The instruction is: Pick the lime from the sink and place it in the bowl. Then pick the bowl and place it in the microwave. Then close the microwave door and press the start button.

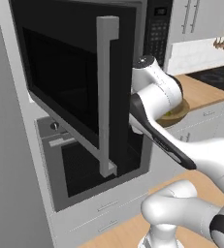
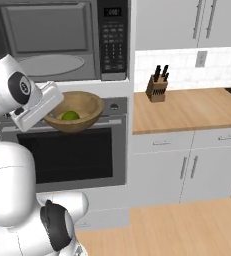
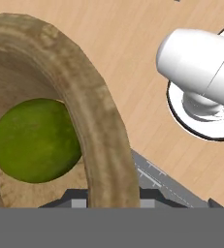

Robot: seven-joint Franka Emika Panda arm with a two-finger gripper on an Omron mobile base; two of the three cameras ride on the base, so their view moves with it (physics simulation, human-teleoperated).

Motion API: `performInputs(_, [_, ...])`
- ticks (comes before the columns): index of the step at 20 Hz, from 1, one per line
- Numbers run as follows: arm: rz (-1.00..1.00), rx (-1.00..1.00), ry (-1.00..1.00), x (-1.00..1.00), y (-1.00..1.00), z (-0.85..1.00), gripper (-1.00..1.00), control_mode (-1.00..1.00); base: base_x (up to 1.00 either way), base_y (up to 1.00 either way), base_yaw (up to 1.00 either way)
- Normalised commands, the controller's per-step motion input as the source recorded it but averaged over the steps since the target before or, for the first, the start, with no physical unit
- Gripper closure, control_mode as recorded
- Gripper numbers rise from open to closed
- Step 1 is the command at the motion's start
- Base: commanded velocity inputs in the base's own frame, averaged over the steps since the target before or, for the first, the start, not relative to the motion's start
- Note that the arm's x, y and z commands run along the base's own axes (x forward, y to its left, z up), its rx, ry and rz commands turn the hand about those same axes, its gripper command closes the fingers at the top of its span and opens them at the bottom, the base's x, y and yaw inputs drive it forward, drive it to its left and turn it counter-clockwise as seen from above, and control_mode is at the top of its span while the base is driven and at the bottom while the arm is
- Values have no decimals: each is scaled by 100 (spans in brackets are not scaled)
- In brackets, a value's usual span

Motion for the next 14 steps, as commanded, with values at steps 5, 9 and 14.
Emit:
performInputs(5, [0,0,0,0,0,0,100,100,22,0,11])
performInputs(9, [0,0,0,0,0,0,100,100,11,-3,22])
performInputs(14, [0,0,0,0,0,0,100,100,15,-6,20])
